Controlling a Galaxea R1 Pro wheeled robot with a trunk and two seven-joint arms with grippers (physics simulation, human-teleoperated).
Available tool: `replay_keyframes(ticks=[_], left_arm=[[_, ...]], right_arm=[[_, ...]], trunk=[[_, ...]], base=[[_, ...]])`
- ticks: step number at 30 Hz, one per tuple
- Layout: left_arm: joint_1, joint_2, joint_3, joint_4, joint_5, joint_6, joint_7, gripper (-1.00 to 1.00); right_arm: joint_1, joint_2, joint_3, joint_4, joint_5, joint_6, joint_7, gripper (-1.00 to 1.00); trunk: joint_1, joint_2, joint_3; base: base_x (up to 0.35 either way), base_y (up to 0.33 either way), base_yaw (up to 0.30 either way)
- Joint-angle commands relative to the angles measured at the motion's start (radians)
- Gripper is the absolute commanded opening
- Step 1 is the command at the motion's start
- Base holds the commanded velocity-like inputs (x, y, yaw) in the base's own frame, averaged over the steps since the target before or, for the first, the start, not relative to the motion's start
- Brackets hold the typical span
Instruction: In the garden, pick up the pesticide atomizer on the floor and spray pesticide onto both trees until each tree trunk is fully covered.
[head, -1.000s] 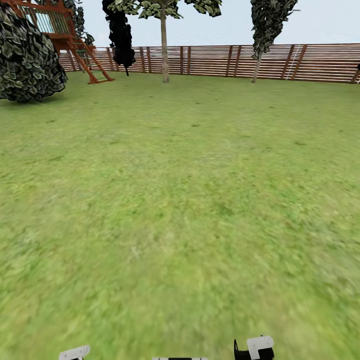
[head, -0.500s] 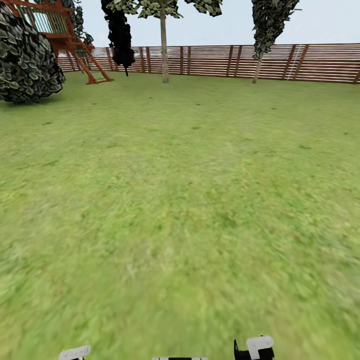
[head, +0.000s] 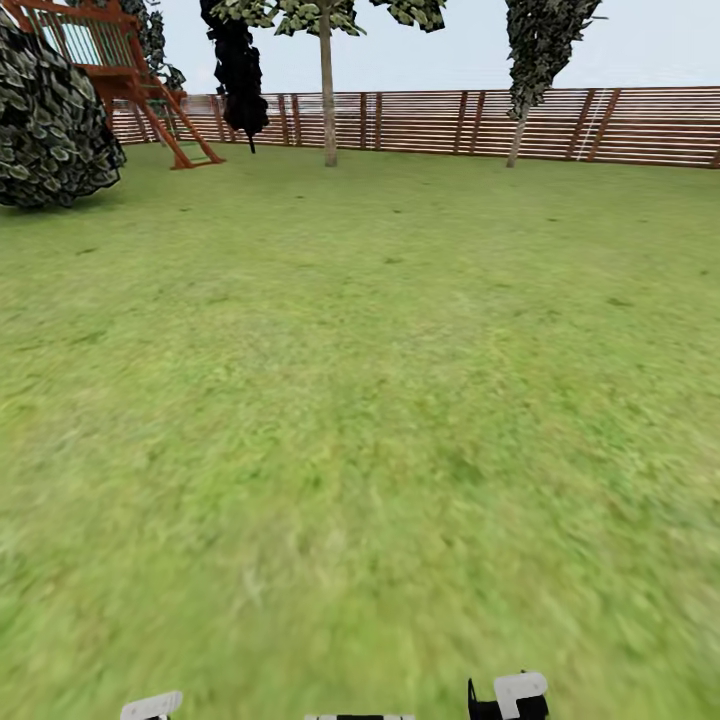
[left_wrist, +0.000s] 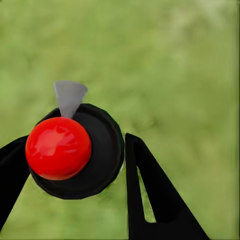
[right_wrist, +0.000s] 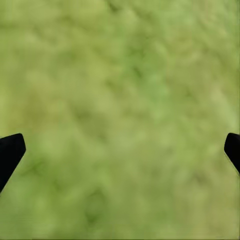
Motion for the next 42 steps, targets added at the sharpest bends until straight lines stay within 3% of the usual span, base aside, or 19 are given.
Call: replay_keyframes(ticks=[1,42], left_arm=[[-0.001,0.000,-0.006,0.001,0.011,-0.003,-0.005,-1.00],[-0.001,0.000,-0.006,0.001,0.011,-0.003,-0.005,-1.00]], right_arm=[[-0.001,0.000,0.008,0.001,0.004,0.001,-0.010,1.00],[-0.001,0.000,0.008,0.001,0.004,0.001,-0.010,1.00]], trunk=[[0.000,0.000,-0.001],[0.000,0.000,-0.001]], base=[[0.336,0.000,0.000],[0.336,0.000,0.000]])
